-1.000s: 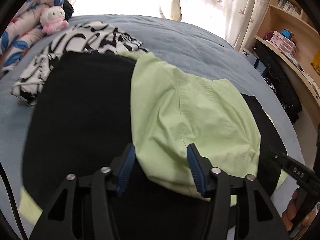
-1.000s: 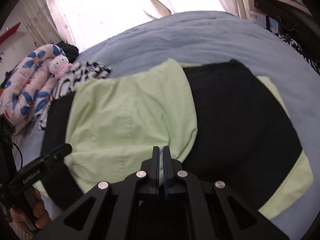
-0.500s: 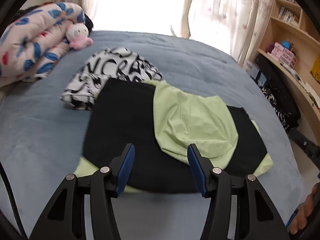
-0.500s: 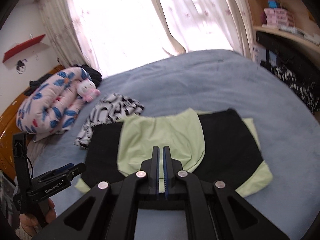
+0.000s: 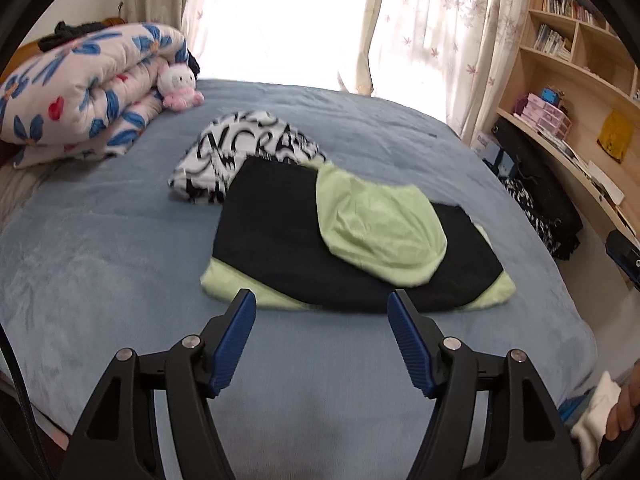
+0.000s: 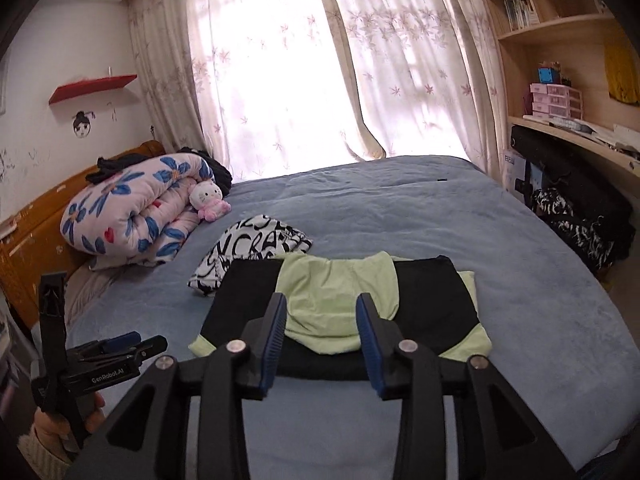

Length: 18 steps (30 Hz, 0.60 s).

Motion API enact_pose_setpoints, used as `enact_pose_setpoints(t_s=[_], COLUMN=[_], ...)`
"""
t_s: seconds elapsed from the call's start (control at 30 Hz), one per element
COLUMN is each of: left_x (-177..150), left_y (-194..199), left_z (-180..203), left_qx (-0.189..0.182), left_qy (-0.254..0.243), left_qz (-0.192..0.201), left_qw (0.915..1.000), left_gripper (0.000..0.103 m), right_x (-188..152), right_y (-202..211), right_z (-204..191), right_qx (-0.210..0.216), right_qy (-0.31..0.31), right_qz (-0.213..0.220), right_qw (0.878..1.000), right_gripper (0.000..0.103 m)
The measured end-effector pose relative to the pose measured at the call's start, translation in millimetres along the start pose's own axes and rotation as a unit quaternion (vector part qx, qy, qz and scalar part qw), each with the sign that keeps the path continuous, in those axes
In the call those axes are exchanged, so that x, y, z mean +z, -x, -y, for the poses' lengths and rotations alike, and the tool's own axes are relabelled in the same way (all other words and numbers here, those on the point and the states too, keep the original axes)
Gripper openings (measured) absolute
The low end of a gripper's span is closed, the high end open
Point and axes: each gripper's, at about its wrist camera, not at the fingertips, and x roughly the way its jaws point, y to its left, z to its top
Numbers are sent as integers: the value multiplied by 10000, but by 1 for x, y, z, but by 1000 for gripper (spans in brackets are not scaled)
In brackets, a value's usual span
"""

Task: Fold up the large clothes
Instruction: 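Lift both tools away from the folded jacket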

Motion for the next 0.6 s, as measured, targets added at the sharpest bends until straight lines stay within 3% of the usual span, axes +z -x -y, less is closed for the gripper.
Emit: enact_pose_setpoints(t_s=[0.17, 0.33, 0.6], left_x=[-32, -53, -51], left_y=[-34, -88, -187], left_z=[-15, -44, -91], left_qx=[-288, -953, -1192], left_qy=[169, 895, 1894], left_qz=[-395, -608, -711], left_qw=[9987, 9896, 9720], left_gripper=[67, 67, 67], right_x=[-41, -78, -85], right_y=[-33, -75, -139], right_z=[1, 1, 2], right_qx=[-4, 4, 171], right_qy=[27, 41, -30], right_qz=[-327, -642, -810], right_qw=[9995, 9979, 9966], right_gripper=[41, 41, 41])
